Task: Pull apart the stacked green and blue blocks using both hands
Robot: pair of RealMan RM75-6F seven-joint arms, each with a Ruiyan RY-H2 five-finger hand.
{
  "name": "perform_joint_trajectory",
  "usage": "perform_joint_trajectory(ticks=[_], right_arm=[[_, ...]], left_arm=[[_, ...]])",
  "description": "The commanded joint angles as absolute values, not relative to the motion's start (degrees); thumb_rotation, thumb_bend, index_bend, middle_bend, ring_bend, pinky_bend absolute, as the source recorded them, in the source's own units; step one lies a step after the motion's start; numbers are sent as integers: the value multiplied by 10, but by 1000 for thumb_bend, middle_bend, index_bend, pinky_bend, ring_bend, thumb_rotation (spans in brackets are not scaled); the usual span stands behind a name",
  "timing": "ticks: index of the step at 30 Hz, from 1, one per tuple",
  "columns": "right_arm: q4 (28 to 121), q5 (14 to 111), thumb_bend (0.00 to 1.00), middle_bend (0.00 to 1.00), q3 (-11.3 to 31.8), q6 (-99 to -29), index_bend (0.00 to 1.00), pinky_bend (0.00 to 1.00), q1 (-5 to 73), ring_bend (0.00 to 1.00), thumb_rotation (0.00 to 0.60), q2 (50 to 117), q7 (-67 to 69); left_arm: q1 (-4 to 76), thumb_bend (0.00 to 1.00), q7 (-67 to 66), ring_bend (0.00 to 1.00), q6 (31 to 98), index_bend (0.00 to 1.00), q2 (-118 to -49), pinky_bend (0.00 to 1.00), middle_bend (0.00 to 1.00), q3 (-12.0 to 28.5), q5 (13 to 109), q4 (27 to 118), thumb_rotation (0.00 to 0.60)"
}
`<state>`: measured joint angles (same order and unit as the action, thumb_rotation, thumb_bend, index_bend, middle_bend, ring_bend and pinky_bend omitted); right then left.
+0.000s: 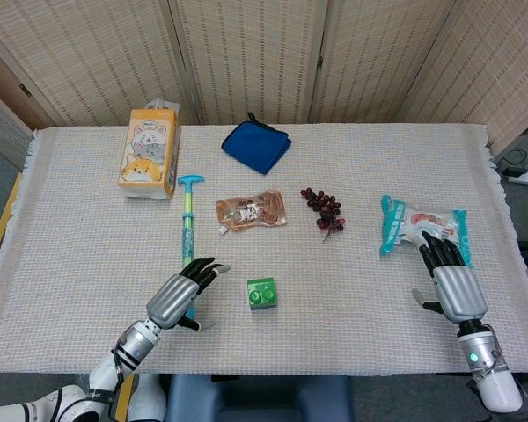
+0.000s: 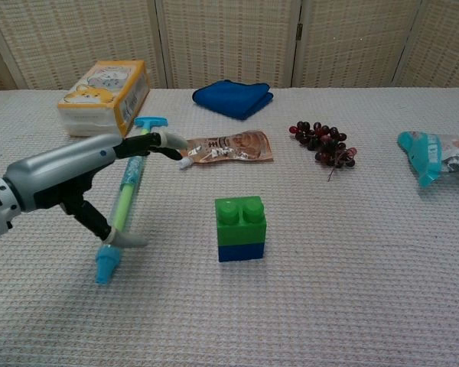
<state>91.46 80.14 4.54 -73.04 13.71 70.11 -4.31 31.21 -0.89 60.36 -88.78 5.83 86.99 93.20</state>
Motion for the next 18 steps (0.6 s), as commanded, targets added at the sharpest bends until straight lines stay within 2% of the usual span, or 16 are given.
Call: perform_joint_trajectory(ticks=[1,4,8,18], right_arm=[[914,800,341,0,47,-726,0,0,139,0,600,696,-33],[915,801,340,0,50,-730,0,0,138,0,600,691,-17],[917,807,340,0,54,-740,0,0,135,0,600,683,3],[919,813,340,0,52,-744,0,0,132,0,600,672,21]], left_arm=[[319,181,-26,0,618,104,-928,100,163,74,852,926,600],[323,181,-24,0,637,101,-965,94,163,79,859,900,600],[335,182,-29,0,630,98,-1000,89,163,85,844,879,600],[345,182,-4,3,638,116,-1064,85,164,86,834,808,600]])
